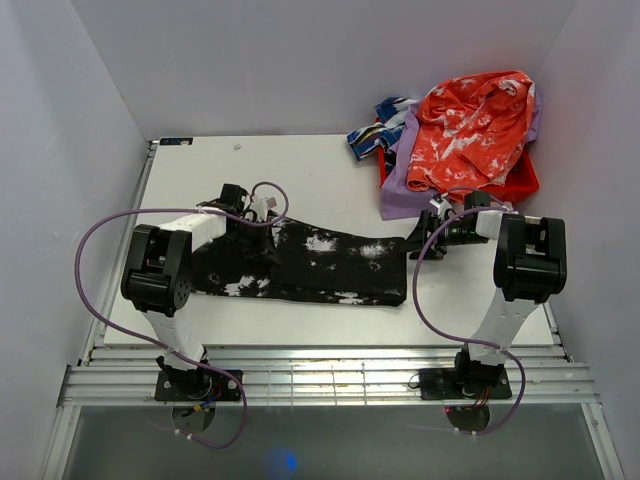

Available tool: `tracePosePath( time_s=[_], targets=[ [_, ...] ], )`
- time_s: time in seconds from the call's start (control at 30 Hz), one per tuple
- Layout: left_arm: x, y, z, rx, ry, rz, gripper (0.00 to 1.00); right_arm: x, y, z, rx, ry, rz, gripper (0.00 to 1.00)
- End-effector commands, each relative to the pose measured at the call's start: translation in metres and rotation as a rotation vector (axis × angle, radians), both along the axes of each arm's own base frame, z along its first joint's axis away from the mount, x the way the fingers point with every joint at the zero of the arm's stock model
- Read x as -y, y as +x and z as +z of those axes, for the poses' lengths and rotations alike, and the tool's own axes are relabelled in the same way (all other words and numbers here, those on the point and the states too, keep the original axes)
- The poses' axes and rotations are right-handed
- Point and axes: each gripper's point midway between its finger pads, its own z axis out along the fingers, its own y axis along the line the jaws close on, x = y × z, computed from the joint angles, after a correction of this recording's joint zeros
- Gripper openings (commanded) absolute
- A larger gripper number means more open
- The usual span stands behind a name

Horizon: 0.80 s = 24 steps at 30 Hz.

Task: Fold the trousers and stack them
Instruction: Fold the trousers

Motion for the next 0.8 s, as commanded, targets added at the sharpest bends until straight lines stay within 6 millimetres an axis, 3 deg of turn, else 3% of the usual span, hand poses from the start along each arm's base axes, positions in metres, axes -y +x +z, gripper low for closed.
tracePosePath(
  time_s=[0.0,0.13,0.33,0.43,0.6,0.7,0.77],
  targets=[
    [-0.003,0.022,0.023,0.122,0.030,-0.004,0.00,0.003,-0.015,-0.022,-0.046,-0.055,0.019,0.82],
    [-0.015,0.022,0.015,0.157,0.095,0.008,0.00,0.001,-0.032,-0.025,-0.062,-0.046,0.037,0.79],
    [-0.018,0.007,-0.023,0.061,0.113,0.008,0.00,-0.002,-0.045,-0.038,-0.114,-0.032,0.045,0.72],
    [-0.017,0.006,-0.033,0.037,0.116,0.010,0.11,-0.006,-0.050,-0.040,-0.137,-0.005,0.054,0.68],
    [-0.018,0.015,-0.030,0.063,0.123,0.017,0.22,-0.017,-0.057,-0.042,-0.158,0.029,0.082,0.66],
    [-0.018,0.020,-0.025,0.082,0.126,0.021,0.26,-0.018,-0.056,-0.042,-0.149,0.014,0.089,0.59],
    [-0.018,0.019,-0.025,0.080,0.131,0.025,0.29,-0.019,-0.056,-0.042,-0.151,0.014,0.092,0.46]
  ],
)
